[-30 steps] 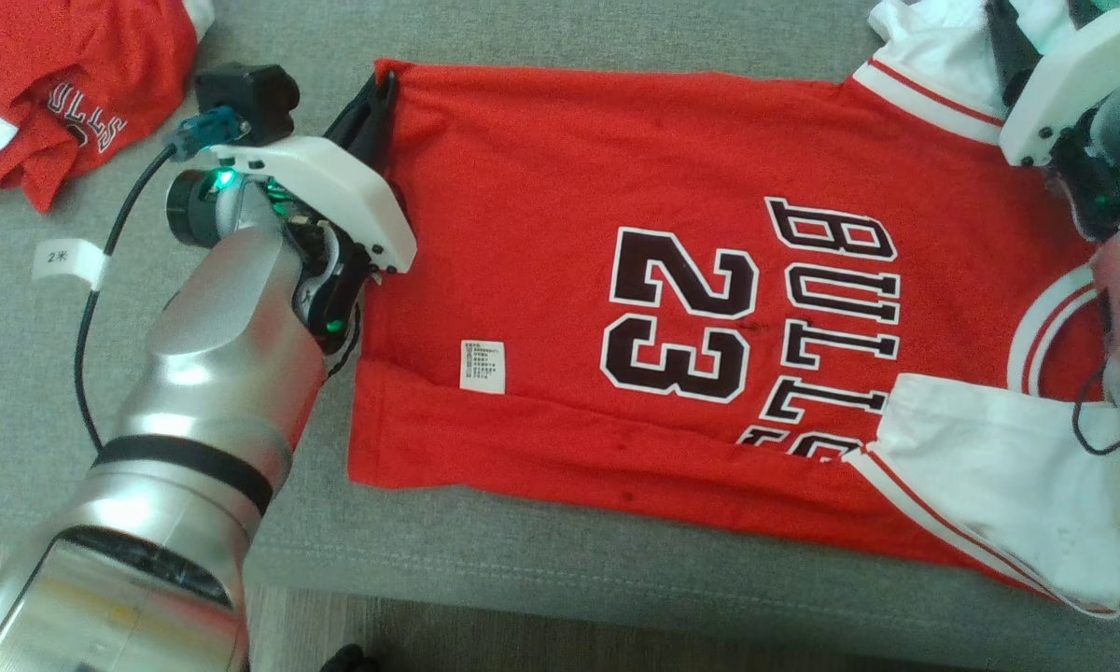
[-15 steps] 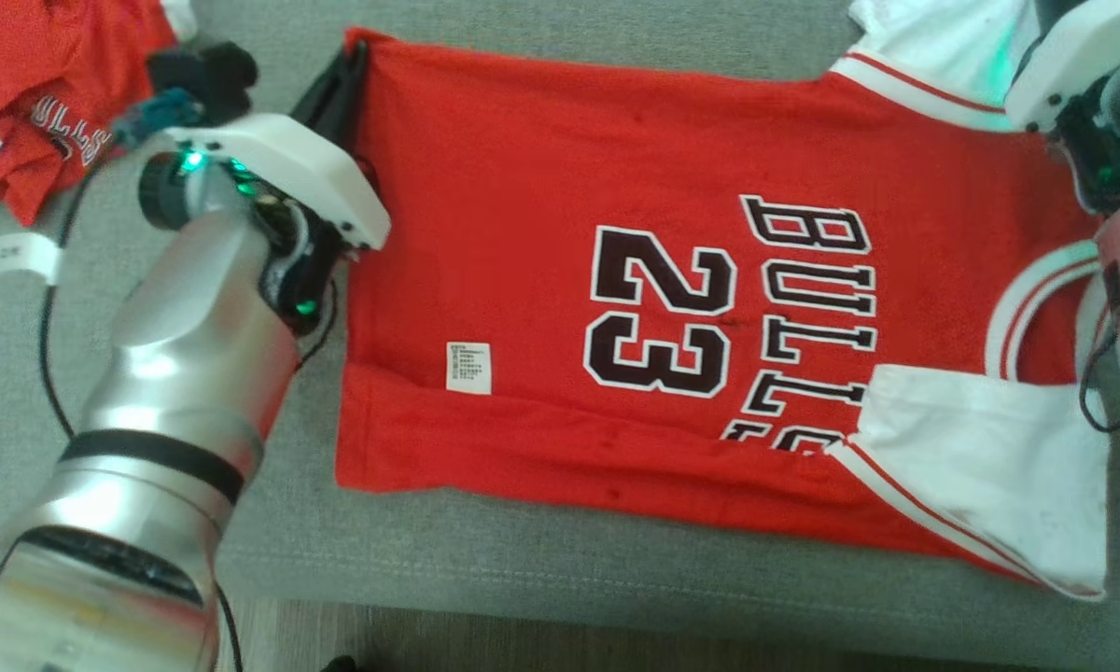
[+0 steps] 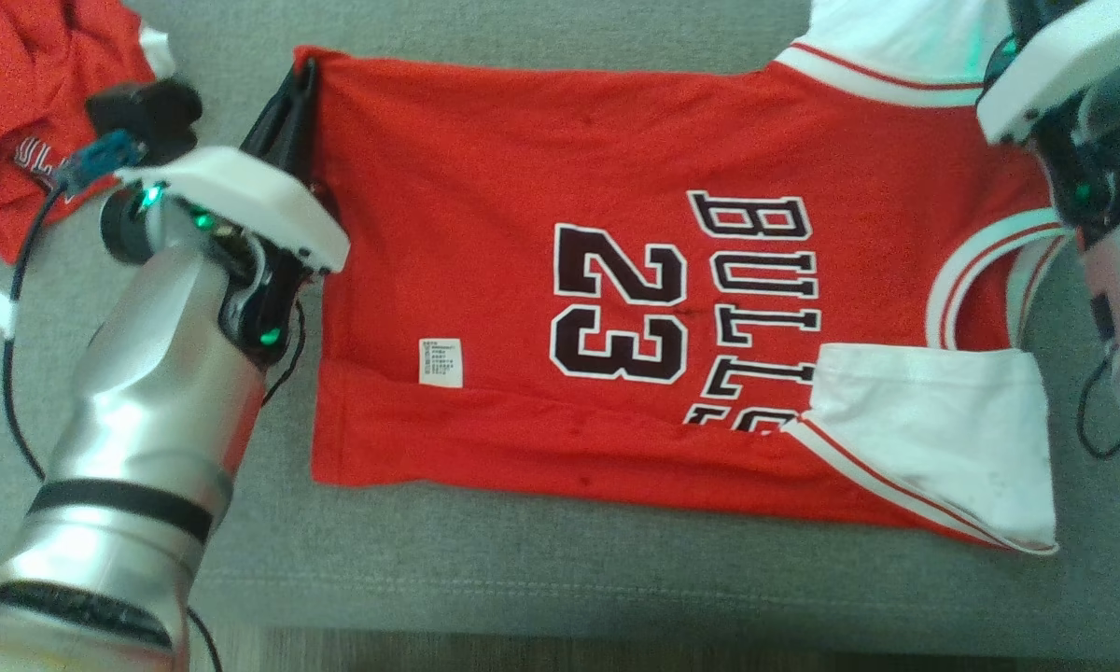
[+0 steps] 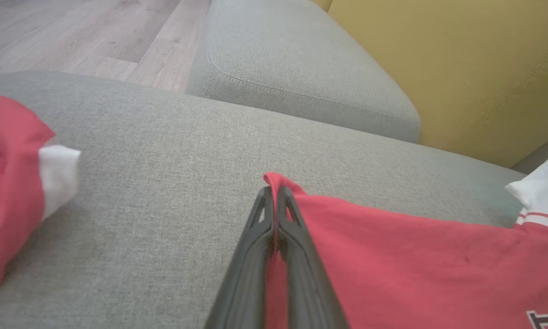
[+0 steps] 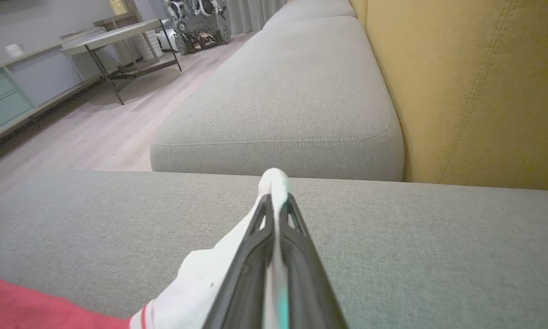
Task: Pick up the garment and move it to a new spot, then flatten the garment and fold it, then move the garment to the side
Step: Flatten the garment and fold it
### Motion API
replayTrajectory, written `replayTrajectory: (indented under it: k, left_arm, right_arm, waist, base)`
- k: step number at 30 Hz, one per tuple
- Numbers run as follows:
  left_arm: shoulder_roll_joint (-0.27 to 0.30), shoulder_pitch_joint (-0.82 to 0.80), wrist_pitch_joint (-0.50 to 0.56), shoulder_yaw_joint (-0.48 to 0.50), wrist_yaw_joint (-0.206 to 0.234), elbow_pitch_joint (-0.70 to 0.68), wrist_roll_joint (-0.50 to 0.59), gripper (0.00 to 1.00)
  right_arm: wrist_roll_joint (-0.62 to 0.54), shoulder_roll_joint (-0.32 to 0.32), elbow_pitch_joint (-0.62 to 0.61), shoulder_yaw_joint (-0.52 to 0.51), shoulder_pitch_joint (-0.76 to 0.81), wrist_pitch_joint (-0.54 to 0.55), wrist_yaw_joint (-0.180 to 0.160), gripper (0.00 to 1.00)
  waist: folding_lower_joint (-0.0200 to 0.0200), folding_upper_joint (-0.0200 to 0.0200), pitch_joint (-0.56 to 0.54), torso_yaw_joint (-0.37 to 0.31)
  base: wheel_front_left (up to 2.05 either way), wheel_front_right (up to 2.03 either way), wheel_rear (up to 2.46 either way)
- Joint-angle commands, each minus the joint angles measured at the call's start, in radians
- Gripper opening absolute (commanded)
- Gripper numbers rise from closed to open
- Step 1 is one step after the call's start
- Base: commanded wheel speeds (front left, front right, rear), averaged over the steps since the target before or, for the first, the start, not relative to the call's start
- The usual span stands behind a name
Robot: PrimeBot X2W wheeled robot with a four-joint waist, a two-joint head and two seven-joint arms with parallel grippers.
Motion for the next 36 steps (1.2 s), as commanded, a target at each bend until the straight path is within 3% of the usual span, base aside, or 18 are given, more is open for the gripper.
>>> replayTrajectory:
  k: [1, 7, 13, 24, 34, 36]
  left_arm:
    - [0.056, 0.002, -0.012, 0.050, 0.001, -0.047, 0.009, 0.00]
    - [0.089, 0.093, -0.012, 0.104, 0.001, -0.149, 0.029, 0.00]
    - [0.111, 0.191, -0.012, 0.149, 0.011, -0.254, 0.038, 0.00]
    - [0.168, 0.404, 0.016, 0.174, 0.056, -0.453, 0.003, 0.00]
    - [0.194, 0.546, 0.074, 0.176, 0.109, -0.572, -0.029, 0.00]
    - [0.191, 0.567, 0.085, 0.174, 0.119, -0.573, -0.036, 0.53]
  right_arm:
    - [0.019, -0.020, -0.077, 0.015, 0.045, -0.014, -0.001, 0.00]
    - [0.037, -0.067, -0.291, 0.005, 0.221, -0.001, -0.001, 0.00]
    - [0.021, -0.054, -0.515, -0.085, 0.448, 0.036, -0.001, 0.00]
    - [-0.040, 0.095, -0.894, -0.262, 0.866, 0.194, -0.001, 0.00]
    - [-0.088, 0.194, -0.998, -0.333, 1.035, 0.260, -0.001, 0.00]
    - [-0.104, 0.202, -0.990, -0.336, 1.051, 0.273, -0.001, 0.00]
  waist:
    - [0.0000, 0.0000, -0.016, -0.014]
    - [0.0000, 0.0000, -0.046, -0.043]
    - [0.0000, 0.0000, -0.066, -0.062]
    - [0.0000, 0.0000, -0.089, -0.088]
    - [0.0000, 0.0000, -0.089, -0.091]
    - [0.0000, 0.0000, -0.089, -0.093]
  base:
    - [0.00, 0.00, 0.00]
    - [0.00, 0.00, 0.00]
    - [0.00, 0.00, 0.00]
    - [0.00, 0.00, 0.00]
    - [0.00, 0.00, 0.00]
    - [0.00, 0.00, 0.00]
